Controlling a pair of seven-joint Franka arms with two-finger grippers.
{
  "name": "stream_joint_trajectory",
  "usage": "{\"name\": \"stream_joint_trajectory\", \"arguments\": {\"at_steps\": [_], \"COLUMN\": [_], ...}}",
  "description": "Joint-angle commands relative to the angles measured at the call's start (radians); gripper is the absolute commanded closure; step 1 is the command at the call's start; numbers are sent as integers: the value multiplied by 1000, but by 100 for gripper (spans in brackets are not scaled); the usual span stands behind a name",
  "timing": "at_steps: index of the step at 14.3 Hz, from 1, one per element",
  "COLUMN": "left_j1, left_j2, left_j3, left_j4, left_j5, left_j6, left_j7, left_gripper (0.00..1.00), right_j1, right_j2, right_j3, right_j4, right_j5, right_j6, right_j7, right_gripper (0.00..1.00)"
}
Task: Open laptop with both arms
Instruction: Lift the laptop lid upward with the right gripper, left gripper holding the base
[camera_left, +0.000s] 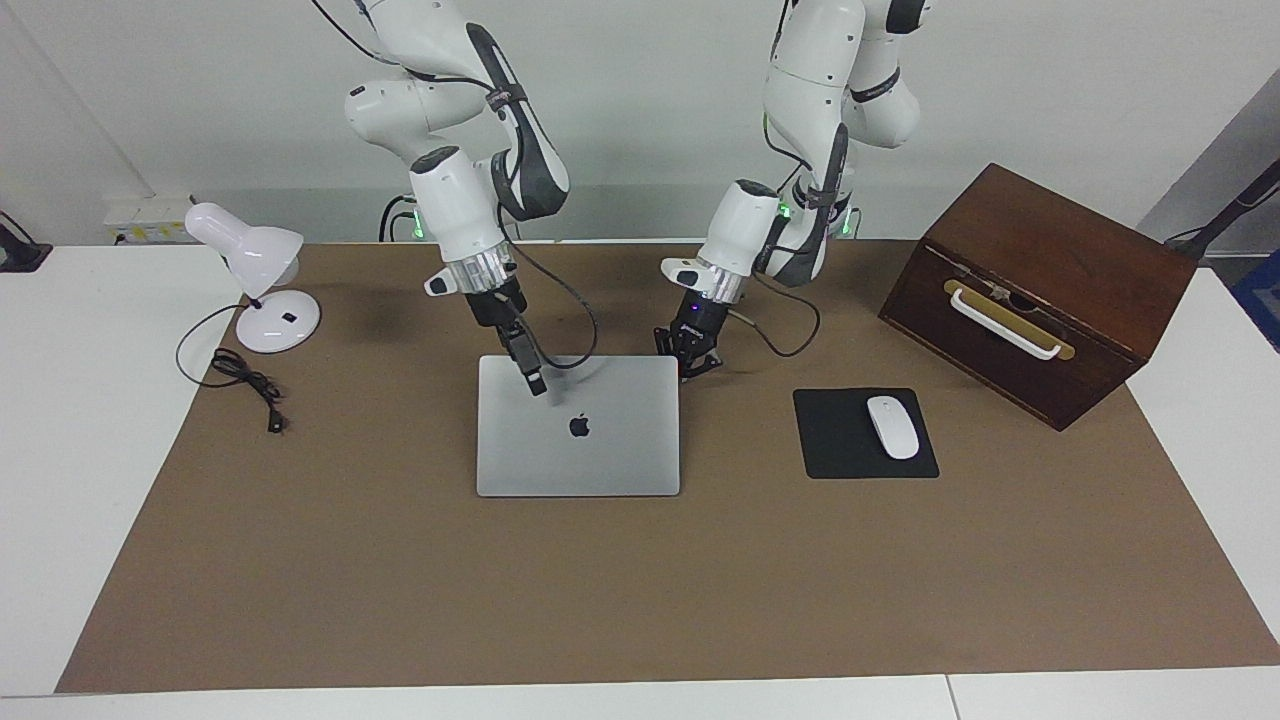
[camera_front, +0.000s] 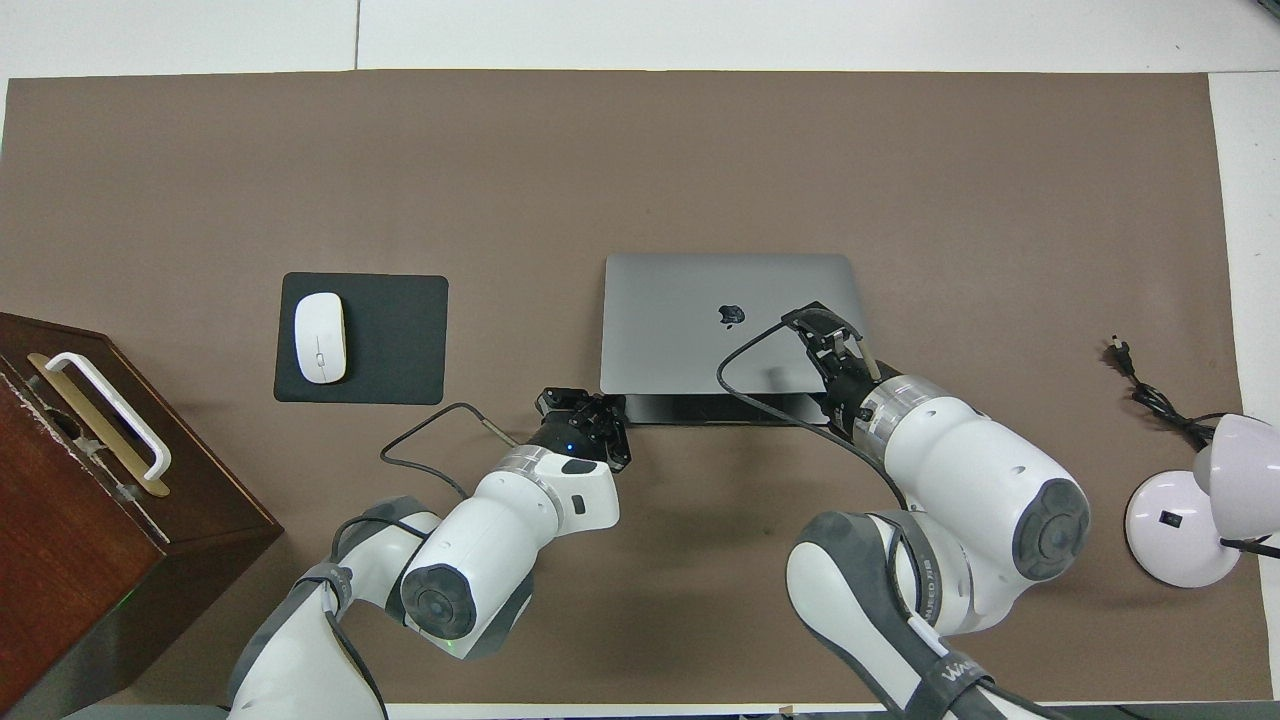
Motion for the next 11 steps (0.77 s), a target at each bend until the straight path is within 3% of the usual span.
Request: {"name": "stream_joint_trajectory", "arguments": {"at_steps": [1, 11], "left_j1": [-6, -6], "left_j2": [30, 36], "left_j3": [10, 10], "left_j4": [15, 15], "left_j5": [5, 5], "left_j6": [20, 22], "left_j7": [14, 16], "left_gripper": [100, 100], "right_j1": [-17, -25], "right_j2": [46, 88], "right_j3": [10, 4], "right_j4": [60, 175], "right_j5": [30, 30], "right_j6": [65, 98], "right_j7": [-31, -36], "right_gripper": [0, 0]}}
